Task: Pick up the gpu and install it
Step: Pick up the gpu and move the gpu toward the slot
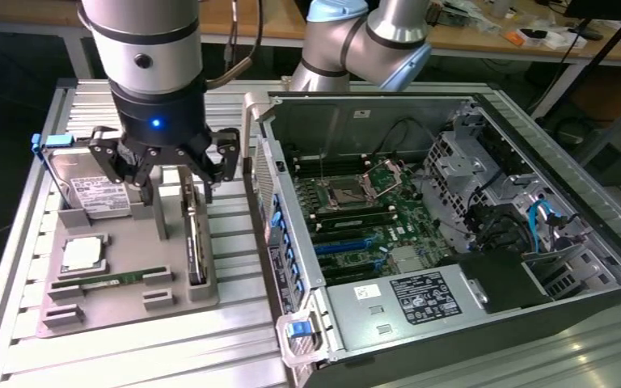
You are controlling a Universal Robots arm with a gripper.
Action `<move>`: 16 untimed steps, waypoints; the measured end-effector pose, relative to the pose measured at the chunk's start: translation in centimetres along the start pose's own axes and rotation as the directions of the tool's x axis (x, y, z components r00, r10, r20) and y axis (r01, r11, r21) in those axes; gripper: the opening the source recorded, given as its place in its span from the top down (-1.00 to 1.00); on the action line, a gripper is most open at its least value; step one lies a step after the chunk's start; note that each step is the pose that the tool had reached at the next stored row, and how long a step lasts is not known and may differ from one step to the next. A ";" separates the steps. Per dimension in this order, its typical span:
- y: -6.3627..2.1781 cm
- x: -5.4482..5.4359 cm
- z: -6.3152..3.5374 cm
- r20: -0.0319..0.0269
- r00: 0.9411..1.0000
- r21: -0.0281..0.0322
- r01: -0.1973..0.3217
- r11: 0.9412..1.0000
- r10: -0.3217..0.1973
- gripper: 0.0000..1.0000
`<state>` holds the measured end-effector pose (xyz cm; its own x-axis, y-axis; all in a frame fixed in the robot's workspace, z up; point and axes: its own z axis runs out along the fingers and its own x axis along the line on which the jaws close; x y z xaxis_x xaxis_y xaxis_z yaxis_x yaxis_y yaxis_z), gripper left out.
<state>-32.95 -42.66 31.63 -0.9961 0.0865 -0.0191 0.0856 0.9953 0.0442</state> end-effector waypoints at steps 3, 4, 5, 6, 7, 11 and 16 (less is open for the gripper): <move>-0.18 -0.2 0.53 0.000 1.000 0.000 0.000 1.000 0.000 -0.45; -0.18 -0.4 0.71 -0.001 1.000 0.000 0.000 1.000 0.000 -0.45; -0.20 -0.5 0.91 -0.001 1.000 0.000 0.000 1.000 0.000 -0.45; -0.20 -0.6 1.09 -0.002 1.000 0.000 0.000 1.000 0.000 -0.45; -0.21 -0.7 1.28 -0.003 1.000 0.000 0.000 1.000 0.000 -0.45; -0.23 -0.9 2.06 -0.005 1.000 0.001 0.003 1.000 -0.003 -0.45; -0.26 -0.9 2.78 -0.010 0.998 -0.001 0.059 0.998 -0.059 -0.45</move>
<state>-31.96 -42.89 28.86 -0.9995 0.0276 -0.0121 0.0270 0.9987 0.0436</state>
